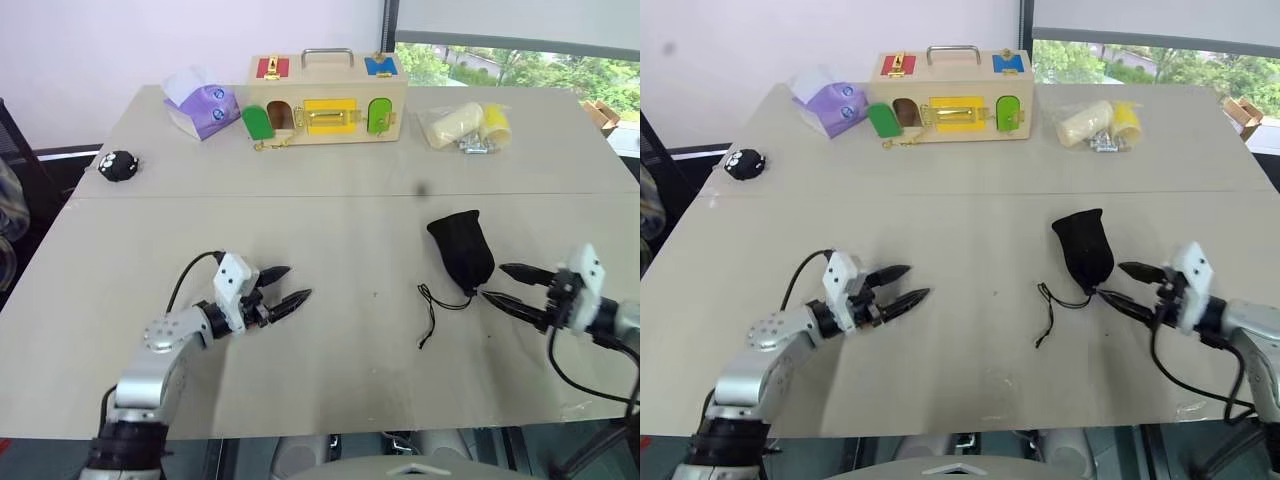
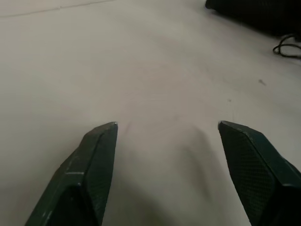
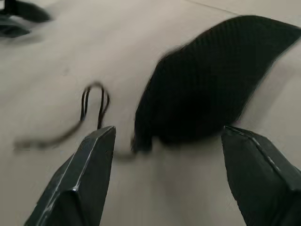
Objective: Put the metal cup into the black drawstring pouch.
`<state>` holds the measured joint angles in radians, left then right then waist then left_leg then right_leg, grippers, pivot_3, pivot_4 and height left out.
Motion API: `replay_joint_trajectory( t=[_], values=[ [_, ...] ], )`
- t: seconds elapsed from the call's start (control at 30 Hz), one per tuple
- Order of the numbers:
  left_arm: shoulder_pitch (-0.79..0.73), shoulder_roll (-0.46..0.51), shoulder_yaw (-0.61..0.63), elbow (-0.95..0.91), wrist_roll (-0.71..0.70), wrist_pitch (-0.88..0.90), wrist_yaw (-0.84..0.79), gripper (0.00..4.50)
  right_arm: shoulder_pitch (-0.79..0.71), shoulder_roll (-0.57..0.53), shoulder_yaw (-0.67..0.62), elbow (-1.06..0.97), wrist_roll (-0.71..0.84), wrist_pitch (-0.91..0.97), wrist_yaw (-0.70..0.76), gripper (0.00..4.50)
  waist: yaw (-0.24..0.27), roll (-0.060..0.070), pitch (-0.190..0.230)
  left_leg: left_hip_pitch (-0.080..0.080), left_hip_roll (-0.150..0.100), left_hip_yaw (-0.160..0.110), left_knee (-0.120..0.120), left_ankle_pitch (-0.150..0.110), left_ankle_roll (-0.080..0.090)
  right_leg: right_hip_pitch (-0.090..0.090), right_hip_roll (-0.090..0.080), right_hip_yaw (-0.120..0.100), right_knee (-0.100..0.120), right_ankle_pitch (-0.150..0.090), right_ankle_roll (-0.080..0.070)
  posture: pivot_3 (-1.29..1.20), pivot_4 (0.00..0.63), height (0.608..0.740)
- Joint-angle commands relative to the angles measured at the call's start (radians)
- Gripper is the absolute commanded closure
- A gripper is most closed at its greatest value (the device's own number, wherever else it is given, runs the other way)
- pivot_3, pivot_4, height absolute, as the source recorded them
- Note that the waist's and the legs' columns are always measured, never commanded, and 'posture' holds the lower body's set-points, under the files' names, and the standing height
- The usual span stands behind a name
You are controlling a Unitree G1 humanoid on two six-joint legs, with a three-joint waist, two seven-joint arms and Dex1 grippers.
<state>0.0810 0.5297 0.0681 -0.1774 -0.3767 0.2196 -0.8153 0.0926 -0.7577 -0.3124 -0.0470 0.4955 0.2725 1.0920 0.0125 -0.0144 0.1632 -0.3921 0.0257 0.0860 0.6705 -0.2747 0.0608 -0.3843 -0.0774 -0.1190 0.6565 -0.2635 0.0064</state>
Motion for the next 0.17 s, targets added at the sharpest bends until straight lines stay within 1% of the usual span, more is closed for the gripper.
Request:
replay_joint_trajectory(
  t=[0.03,0.07,0.17],
  values=[
    [0.090,-0.022,-0.006,-0.071,0.032,-0.053,0.037,0.98,-0.002,0.023,-0.092,0.214,-0.006,-0.247,0.101,0.89,0.001,0.001,0.000,0.001,0.000,0.000,0.000,0.000,0.001,0.001,0.000,0.000,0.000,0.000,0.000,0.00,0.150,0.740],
    [0.107,-0.027,-0.004,-0.084,0.036,-0.057,0.047,0.98,-0.015,0.034,-0.103,0.275,-0.002,-0.306,0.127,0.89,0.001,0.002,0.001,0.007,0.000,0.000,-0.001,-0.002,0.004,0.005,0.000,0.001,0.000,0.000,-0.001,0.00,0.150,0.740],
    [0.135,-0.034,-0.005,-0.109,0.036,-0.065,0.057,0.98,-0.048,0.041,-0.101,0.398,-0.022,-0.400,0.154,0.89,0.001,0.004,0.000,0.009,0.001,0.001,-0.002,-0.002,0.004,0.006,0.000,0.001,0.002,-0.001,-0.001,0.00,0.150,0.740]
  ],
)
